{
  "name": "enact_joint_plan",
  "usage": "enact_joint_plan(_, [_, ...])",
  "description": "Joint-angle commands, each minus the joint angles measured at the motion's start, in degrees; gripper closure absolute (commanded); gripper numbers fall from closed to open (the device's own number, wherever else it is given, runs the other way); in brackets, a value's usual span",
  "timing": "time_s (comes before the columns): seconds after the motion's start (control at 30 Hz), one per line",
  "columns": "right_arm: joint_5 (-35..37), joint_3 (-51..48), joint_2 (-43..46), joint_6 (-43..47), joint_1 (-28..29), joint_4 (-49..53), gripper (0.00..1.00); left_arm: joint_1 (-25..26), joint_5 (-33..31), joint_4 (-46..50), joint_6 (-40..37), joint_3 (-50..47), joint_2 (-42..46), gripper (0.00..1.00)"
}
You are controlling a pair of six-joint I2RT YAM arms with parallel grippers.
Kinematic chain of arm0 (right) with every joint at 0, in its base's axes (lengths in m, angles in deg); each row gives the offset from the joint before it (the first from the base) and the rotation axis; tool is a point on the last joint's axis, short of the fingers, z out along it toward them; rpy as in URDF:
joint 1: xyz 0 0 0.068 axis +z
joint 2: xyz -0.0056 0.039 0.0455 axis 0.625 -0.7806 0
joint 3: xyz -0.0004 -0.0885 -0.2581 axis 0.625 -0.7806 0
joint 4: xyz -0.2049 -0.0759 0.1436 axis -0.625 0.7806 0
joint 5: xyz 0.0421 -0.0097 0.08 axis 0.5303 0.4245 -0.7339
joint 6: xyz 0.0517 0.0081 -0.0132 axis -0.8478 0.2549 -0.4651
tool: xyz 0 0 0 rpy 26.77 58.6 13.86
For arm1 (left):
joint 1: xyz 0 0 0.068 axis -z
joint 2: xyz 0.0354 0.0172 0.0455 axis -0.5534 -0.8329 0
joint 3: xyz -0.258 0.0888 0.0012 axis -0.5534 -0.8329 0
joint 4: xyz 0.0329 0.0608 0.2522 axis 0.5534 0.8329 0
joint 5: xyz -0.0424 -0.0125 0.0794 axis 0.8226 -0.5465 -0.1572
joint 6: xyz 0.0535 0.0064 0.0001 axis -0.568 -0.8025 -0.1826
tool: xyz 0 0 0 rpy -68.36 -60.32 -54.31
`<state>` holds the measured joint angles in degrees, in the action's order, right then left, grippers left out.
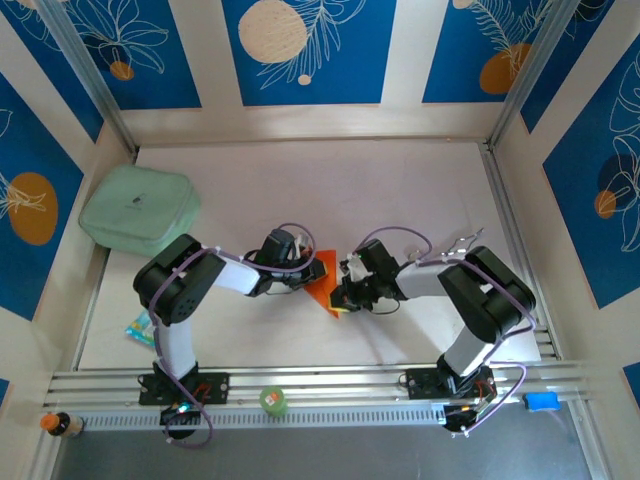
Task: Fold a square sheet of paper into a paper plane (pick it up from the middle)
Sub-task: Fourth fold the wing at the center of the table.
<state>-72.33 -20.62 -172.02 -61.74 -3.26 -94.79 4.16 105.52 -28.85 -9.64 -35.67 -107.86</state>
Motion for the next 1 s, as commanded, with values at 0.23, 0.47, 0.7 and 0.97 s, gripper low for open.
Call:
enact_joint_plan(0.23, [3.1, -5.0, 2.9, -2.7, 4.3, 8.3, 0.99, -0.4, -3.3, 4.8, 0.2, -2.2, -1.3, 1.00])
enact_joint_plan(0.47, [4.3, -7.8, 4.9, -4.8, 5.9, 7.6, 0.99, -0.7, -3.5, 4.7, 0.5, -2.5, -1.4, 1.00])
enact_joint_plan(0.7, [3.4, -8.7, 8.3, -5.1, 6.5, 7.8, 0.99, -0.7, -3.6, 4.6, 0.7, -2.8, -1.2, 1.00])
enact_joint_plan(0.97, [5.5, -7.6, 11.4, -5.5, 6.6, 12.3, 0.99, -0.7, -3.7, 4.3, 0.7, -3.2, -0.8, 1.00])
